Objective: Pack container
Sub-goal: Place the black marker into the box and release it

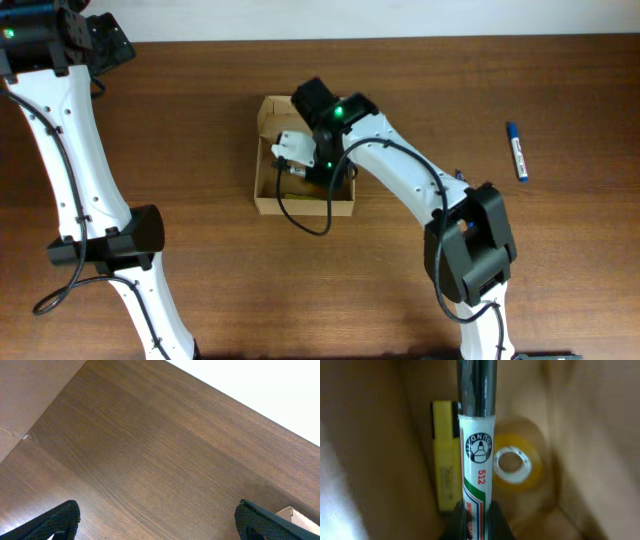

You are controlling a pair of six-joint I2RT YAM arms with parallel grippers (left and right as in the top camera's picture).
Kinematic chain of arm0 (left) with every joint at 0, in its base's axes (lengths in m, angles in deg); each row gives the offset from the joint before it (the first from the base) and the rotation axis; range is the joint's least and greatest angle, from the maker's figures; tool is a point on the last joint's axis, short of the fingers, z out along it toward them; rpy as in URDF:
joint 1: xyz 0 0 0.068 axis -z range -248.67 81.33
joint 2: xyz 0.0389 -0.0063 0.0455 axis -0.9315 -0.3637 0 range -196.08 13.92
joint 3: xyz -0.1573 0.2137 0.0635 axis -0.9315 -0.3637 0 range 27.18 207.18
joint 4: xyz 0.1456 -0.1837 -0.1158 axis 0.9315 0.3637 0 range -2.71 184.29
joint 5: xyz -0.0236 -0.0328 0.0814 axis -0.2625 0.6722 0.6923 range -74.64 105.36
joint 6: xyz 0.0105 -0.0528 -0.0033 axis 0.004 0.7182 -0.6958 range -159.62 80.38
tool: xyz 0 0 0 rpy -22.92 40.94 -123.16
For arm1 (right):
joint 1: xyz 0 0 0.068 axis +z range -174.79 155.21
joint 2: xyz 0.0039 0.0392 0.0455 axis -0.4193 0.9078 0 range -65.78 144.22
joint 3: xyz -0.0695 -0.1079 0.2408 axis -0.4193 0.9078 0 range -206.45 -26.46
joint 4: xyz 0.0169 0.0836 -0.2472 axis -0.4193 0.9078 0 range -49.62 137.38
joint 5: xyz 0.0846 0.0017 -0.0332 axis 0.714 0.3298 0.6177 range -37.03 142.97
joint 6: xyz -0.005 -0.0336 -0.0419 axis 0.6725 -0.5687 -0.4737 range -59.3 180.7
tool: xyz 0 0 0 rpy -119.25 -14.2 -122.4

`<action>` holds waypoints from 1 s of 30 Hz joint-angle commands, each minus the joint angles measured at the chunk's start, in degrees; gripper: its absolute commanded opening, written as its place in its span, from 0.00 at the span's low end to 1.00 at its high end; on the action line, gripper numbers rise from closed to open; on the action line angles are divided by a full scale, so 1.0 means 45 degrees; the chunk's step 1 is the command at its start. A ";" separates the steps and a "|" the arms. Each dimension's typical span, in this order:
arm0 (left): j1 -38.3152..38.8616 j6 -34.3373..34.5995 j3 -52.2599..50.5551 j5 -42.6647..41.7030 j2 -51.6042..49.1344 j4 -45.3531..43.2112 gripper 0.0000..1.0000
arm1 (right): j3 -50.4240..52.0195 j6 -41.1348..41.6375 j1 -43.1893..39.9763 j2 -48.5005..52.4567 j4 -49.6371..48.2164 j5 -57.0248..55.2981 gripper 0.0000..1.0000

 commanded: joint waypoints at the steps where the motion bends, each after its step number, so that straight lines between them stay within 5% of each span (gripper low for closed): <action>1: -0.0053 -0.0151 0.0112 0.0092 0.0384 0.0010 1.00 | 0.1083 0.0549 0.0044 0.0005 -0.0816 0.0000 0.04; 5: -0.0053 -0.0151 0.0112 0.0092 0.0384 0.0010 1.00 | 0.1545 0.0806 0.0049 0.0010 -0.1234 -0.0010 0.04; 6: -0.0053 -0.0151 0.0112 0.0092 0.0384 0.0010 1.00 | 0.1496 0.1083 0.0049 0.0005 -0.1243 -0.0015 0.32; 13: -0.0053 -0.0151 0.0112 0.0092 0.0384 0.0010 1.00 | -0.0549 0.2113 0.0049 -0.0219 -0.0039 -0.0068 0.59; 21: -0.0053 -0.0155 0.0112 0.0092 0.0384 0.0010 1.00 | -0.7252 0.4901 -0.0083 -0.0389 0.2686 -0.1870 0.44; 25: -0.0053 -0.0151 0.0112 0.0092 0.0384 0.0010 1.00 | -0.9204 0.6581 -0.1039 -0.0389 0.3716 -0.2982 0.48; 30: -0.0053 -0.0151 0.0112 0.0092 0.0384 0.0010 1.00 | -0.8913 0.7096 -0.3536 -0.0277 0.4532 -0.2909 0.53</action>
